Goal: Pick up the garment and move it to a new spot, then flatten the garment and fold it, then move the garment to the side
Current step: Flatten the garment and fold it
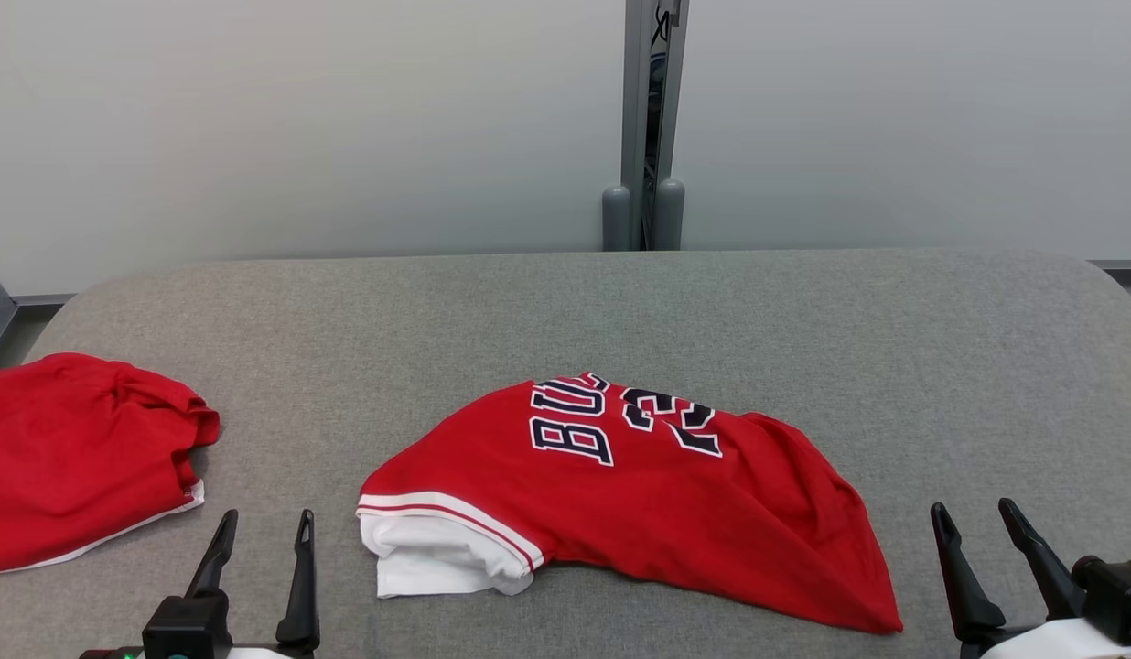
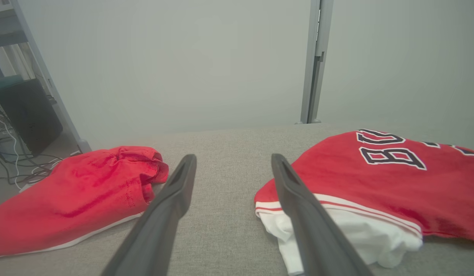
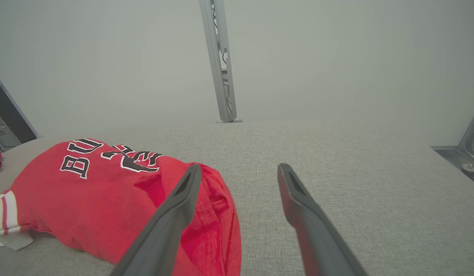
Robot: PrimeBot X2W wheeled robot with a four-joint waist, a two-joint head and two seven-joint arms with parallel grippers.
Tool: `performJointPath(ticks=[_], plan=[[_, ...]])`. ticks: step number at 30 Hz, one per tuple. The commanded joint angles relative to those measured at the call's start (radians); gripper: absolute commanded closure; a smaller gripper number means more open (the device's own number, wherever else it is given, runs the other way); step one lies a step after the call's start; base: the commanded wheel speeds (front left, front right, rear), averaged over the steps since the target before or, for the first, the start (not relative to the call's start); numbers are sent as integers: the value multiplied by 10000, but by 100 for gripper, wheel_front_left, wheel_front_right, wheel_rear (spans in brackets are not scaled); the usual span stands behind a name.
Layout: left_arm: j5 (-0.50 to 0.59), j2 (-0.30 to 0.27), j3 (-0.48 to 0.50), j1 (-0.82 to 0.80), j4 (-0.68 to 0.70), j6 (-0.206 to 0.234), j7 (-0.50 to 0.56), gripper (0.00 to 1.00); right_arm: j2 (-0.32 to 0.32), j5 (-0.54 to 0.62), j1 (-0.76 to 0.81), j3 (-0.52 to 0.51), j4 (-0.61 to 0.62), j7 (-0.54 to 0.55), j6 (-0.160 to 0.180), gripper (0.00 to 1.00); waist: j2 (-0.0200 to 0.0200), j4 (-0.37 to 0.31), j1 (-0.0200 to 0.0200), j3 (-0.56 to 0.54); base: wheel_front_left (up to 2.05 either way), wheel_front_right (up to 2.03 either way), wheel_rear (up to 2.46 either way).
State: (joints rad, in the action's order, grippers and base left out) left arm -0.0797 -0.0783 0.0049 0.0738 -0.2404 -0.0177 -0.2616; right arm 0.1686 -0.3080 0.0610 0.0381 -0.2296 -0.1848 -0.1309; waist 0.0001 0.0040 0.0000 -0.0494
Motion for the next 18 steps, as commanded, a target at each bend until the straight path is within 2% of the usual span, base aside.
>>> performJointPath(ticks=[1,10,18], plan=[[96,-74,6,-124,-17,33,-39,0,73,44,56,-40,57,27,3,0,-1,6,0,3,0,0,0],[127,-252,178,-241,-40,464,-39,0,30,239,6,-130,139,79,3,0,-1,102,0,10,0,0,0],[-158,-309,11,-176,-15,109,61,0,-17,281,42,-148,201,245,3,0,-1,147,0,27,0,0,0]])
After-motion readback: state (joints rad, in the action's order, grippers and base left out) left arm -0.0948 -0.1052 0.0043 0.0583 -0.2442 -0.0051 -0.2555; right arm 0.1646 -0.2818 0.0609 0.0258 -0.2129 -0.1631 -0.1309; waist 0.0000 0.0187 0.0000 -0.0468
